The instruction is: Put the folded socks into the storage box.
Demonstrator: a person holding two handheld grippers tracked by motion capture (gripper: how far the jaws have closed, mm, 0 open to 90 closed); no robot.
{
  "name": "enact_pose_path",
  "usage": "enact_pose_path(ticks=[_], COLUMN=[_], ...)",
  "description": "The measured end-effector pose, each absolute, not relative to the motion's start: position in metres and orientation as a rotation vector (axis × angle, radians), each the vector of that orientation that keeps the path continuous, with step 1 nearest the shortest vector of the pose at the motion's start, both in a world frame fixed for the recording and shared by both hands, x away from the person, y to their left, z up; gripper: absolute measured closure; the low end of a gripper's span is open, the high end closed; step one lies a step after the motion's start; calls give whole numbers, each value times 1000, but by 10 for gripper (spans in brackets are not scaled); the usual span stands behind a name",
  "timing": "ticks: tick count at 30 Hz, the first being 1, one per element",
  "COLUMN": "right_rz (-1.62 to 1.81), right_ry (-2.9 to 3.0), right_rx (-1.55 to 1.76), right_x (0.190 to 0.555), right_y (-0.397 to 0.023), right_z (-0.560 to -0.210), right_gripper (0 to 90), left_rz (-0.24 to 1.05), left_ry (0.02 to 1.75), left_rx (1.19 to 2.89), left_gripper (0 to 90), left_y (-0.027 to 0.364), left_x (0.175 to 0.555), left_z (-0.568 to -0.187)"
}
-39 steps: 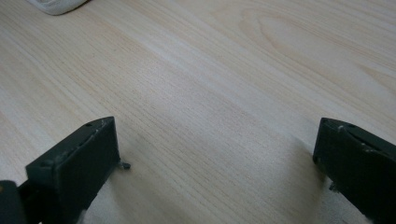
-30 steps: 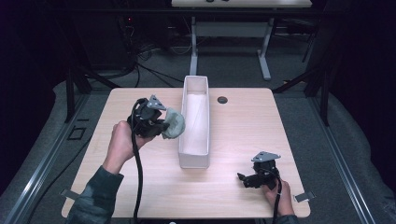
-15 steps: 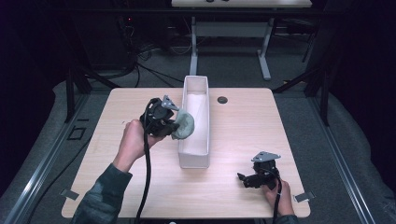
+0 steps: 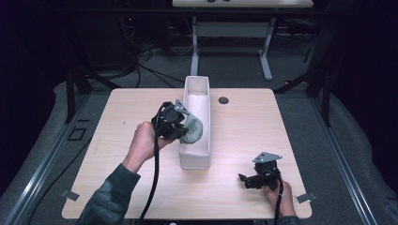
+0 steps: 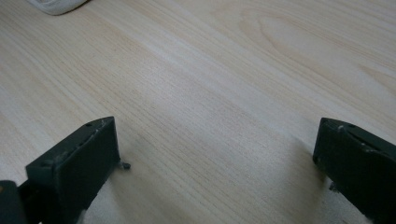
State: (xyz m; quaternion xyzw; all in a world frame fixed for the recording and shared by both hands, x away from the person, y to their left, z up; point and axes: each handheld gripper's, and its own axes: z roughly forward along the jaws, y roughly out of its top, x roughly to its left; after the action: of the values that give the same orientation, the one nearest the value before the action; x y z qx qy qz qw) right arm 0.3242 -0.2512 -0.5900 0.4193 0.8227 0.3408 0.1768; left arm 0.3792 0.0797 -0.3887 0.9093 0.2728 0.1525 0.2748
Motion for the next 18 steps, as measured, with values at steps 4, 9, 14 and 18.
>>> enact_pose_path(ticks=[4, 9, 14, 18], right_rz=[964, 964, 966, 965], right_ry=[2329, 2329, 2328, 2329], right_rx=[1187, 1187, 1187, 1186], right_x=[324, 324, 324, 324], right_y=[-251, -251, -251, -251], right_z=[-590, -590, -590, -590], right_gripper=[0, 0, 0, 0], left_rz=[397, 381, 358, 345], left_ry=[731, 729, 745, 742], left_rx=[2450, 2457, 2462, 2478], left_gripper=[810, 810, 809, 809], left_y=[76, 73, 70, 65], left_x=[380, 382, 385, 387], left_z=[-394, -400, -408, -414])
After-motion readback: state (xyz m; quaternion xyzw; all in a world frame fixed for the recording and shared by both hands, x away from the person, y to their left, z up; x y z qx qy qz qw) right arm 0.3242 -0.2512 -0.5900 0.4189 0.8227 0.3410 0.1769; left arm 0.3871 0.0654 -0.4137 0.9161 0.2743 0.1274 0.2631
